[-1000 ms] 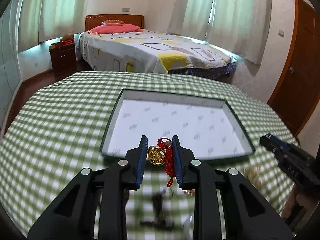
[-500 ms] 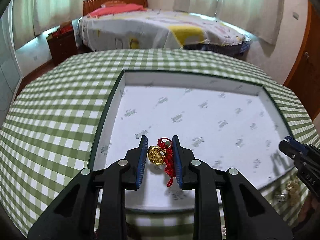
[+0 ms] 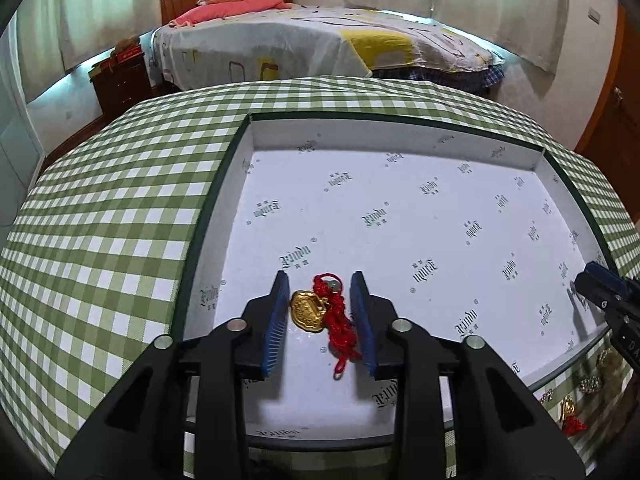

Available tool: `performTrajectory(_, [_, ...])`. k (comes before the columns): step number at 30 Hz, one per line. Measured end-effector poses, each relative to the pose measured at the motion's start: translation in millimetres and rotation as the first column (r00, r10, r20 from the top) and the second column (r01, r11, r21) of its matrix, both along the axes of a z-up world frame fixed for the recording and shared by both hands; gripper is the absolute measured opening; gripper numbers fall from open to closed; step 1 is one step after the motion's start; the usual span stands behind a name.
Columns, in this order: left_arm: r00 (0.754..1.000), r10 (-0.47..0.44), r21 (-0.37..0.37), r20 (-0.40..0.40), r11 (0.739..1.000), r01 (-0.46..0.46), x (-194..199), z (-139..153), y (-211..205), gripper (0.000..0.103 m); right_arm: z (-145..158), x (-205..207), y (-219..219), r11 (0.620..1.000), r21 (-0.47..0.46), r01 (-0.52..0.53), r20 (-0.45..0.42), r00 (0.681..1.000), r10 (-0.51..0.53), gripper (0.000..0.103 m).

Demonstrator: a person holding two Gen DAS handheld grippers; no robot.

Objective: Organize jewelry
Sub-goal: 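Carry the ring and pendant into the green tray and open both tools, then lift both open tools out of the tray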

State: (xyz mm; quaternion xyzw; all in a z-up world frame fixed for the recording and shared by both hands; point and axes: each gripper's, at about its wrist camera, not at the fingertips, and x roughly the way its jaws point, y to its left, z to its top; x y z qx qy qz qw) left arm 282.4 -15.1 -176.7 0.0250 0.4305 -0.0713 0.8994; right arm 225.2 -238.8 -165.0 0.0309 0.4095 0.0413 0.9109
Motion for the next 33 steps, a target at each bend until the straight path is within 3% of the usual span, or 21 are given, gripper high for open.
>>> performTrajectory(5, [1.000,-0.018,0.007,-0.003,1.000,0.018,-2,-1,-8,0.045,3,-2,3,1.000,0.007,-0.015,0.011,1.000,0.015,0.044])
performTrajectory(10, [1.000,0.009,-0.034,0.015,0.999,-0.009,-14,11,-2,0.052,17,-16,0,1.000,0.018,0.003,0.054,0.999,-0.004,0.047])
performTrajectory(15, [0.997,0.033,-0.057,0.070,0.998,-0.029,-45,28,3,0.057,30,-46,6,1.000,0.014,0.000,0.098,0.995,-0.001,0.049])
performTrajectory(23, [0.984,0.055,-0.029,0.167,0.998,-0.051,-116,45,3,0.064,30,-106,21,1.000,0.008,-0.023,0.129,0.991,0.022,0.051])
performTrajectory(33, [0.978,0.099,-0.054,0.181,0.994,-0.091,-181,47,17,0.069,13,-153,42,0.997,0.018,-0.069,0.092,0.993,0.067,0.053])
